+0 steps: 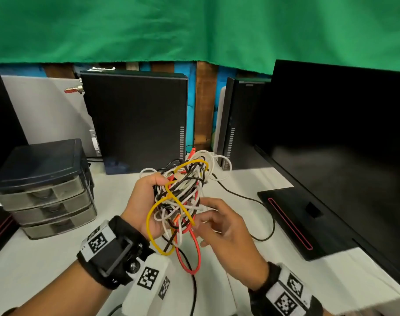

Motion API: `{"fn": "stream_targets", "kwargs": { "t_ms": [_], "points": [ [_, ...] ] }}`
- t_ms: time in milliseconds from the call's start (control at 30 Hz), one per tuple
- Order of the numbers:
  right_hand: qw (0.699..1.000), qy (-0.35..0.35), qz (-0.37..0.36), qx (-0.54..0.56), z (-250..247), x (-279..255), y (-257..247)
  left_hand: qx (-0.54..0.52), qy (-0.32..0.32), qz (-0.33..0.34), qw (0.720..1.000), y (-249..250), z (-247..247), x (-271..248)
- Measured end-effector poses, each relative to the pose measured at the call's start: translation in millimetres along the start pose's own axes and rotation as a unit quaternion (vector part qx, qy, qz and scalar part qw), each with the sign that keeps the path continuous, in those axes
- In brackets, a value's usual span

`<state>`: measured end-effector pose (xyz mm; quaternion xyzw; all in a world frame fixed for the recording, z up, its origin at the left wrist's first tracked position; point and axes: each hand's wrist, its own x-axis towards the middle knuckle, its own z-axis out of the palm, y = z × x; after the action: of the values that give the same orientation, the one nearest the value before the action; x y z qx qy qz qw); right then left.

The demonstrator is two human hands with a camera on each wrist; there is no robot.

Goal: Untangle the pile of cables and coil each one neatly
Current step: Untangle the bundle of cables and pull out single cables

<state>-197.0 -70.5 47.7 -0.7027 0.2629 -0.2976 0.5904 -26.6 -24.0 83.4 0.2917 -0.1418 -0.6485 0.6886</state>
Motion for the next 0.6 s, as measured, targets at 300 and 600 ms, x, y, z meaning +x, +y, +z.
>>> {"fn": "stream_targets", "kwargs": {
  "t_ms": [300, 600],
  "points": [
    [0.976, -0.126, 0.153, 0.087, 1.2, -3.9, -1.1, -0.004, 0.02, -0.014, 1.0, -23.1, -2.9, 3.0],
    [0.941, -0.093, 0.186, 0.269, -12.4, 6.9, -0.8, 0.004, -0.014, 0.004, 1.0, -14.1, 2.2, -0.7]
  ]
}}
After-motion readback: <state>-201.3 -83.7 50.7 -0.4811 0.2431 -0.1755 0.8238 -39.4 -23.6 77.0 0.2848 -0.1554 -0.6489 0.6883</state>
